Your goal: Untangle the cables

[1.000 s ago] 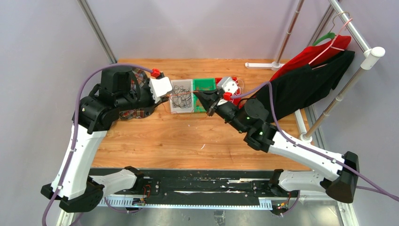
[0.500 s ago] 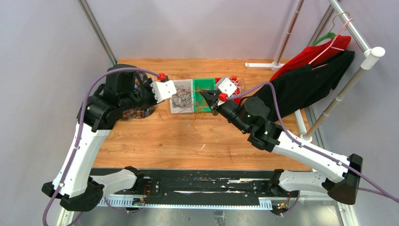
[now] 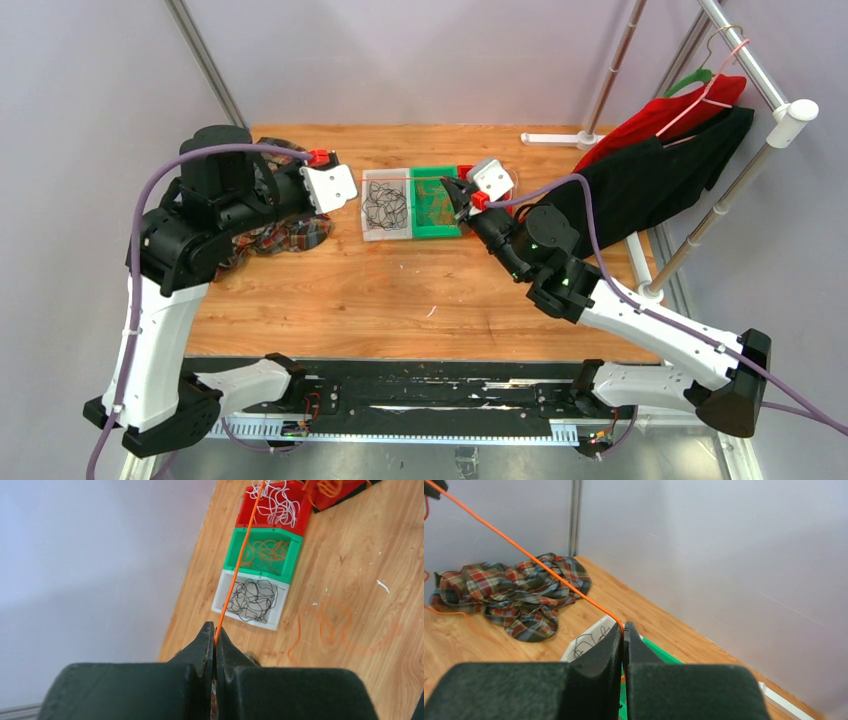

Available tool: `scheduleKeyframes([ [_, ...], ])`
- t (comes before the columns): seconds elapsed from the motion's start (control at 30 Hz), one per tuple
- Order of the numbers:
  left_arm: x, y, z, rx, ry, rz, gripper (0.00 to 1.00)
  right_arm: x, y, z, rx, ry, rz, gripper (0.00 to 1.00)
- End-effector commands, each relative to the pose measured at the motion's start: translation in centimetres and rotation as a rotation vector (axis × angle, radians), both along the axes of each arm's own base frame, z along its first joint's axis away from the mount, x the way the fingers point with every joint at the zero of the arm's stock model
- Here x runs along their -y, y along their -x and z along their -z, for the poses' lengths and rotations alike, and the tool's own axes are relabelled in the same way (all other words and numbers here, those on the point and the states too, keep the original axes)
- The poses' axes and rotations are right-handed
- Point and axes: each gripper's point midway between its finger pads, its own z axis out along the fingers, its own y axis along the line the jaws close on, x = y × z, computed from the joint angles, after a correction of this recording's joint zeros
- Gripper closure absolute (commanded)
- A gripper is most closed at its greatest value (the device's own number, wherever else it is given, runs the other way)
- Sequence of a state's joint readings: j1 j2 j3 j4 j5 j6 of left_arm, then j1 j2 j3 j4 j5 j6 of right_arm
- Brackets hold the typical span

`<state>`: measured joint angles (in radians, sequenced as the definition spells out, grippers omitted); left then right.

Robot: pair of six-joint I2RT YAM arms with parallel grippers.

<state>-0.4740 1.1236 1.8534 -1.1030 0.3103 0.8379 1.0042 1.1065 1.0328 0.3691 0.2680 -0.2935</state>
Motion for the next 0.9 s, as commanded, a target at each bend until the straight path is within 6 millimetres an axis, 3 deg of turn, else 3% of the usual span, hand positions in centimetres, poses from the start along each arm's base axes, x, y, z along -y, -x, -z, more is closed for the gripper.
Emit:
scheduleKeyframes([
  [0.0,-0.9,-0.4,-0.5,-0.007,0.004,-0.062,0.99,4.5,-3.6,0.0,-0.059,-0.063,0.204,0.99],
  [0.07,-0.2,0.3,-1.2,-0.030,0.060,-0.035,0.99,4.7,-4.1,0.0,-0.128,-0.126,0.156,0.99],
  [0.23,1.5,1.3,-1.3,-0.126,0.160,0.020,0.75,4.0,-5.1,-1.1,-0.161,-0.167,0.097,0.99],
  [0.33,2.3,1.5,0.6,-0.221,0.179,0.024,0.35,3.3,-5.6,-2.8,-0.143,-0.173,0.086,0.99],
  [0.43,2.5,1.7,2.4,-0.285,0.178,0.020,0.19,3.4,-6.9,-3.9,-0.162,-0.222,0.103,0.99],
  [0.53,1.9,1.7,2.9,-0.281,0.168,-0.010,0.00,3.8,-7.9,-5.8,-0.157,-0.278,0.107,0.99],
  [0.87,-0.5,1.5,4.5,-0.261,0.127,-0.134,0.02,5.3,-10.5,-12.2,-0.046,-0.337,0.147,0.99],
])
